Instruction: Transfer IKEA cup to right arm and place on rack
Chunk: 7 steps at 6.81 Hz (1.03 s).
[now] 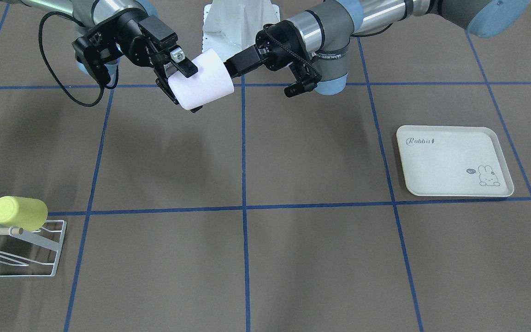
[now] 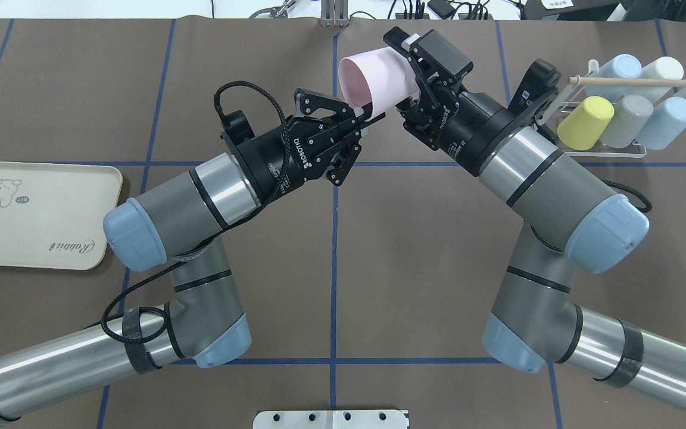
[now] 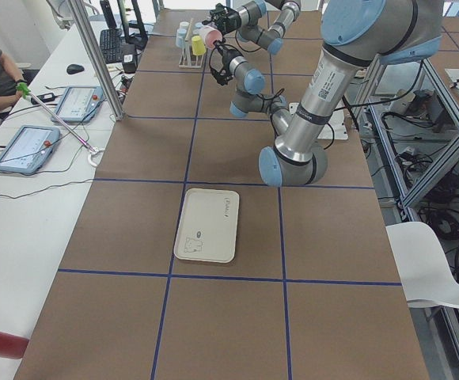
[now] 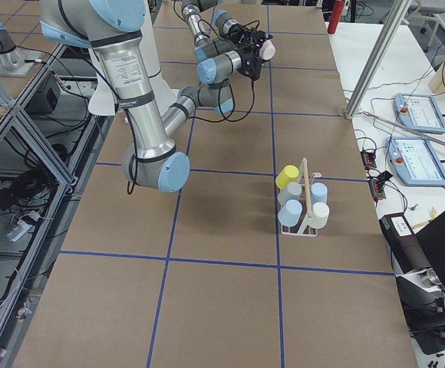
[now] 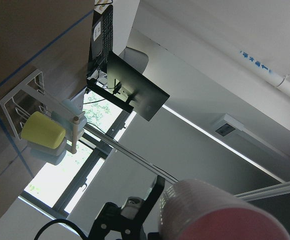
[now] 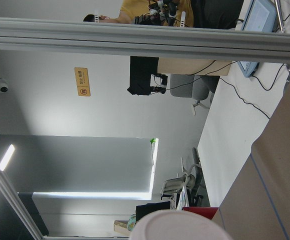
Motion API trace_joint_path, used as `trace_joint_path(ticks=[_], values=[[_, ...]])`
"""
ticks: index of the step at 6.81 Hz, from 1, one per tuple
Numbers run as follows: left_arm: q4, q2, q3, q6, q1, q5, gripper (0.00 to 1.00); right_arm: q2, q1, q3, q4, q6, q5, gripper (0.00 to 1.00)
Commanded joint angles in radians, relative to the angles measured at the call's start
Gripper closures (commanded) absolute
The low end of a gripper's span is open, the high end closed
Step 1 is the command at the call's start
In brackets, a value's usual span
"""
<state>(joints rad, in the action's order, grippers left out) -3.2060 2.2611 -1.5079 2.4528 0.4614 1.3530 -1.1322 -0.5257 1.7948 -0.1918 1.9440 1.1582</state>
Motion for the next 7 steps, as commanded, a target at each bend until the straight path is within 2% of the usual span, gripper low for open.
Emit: trace_joint_path(ticks=[1, 7], values=[[0.000, 0.002, 0.000, 0.000, -0.001, 0.000, 1.00, 0.000, -0.002, 0.000, 0.000, 0.001, -0.002, 0.01], [0.003, 0.006, 0.002, 0.000, -0.013, -0.020, 1.00, -0.001, 0.000, -0.002, 0.000, 0.003, -0.002, 0.01]])
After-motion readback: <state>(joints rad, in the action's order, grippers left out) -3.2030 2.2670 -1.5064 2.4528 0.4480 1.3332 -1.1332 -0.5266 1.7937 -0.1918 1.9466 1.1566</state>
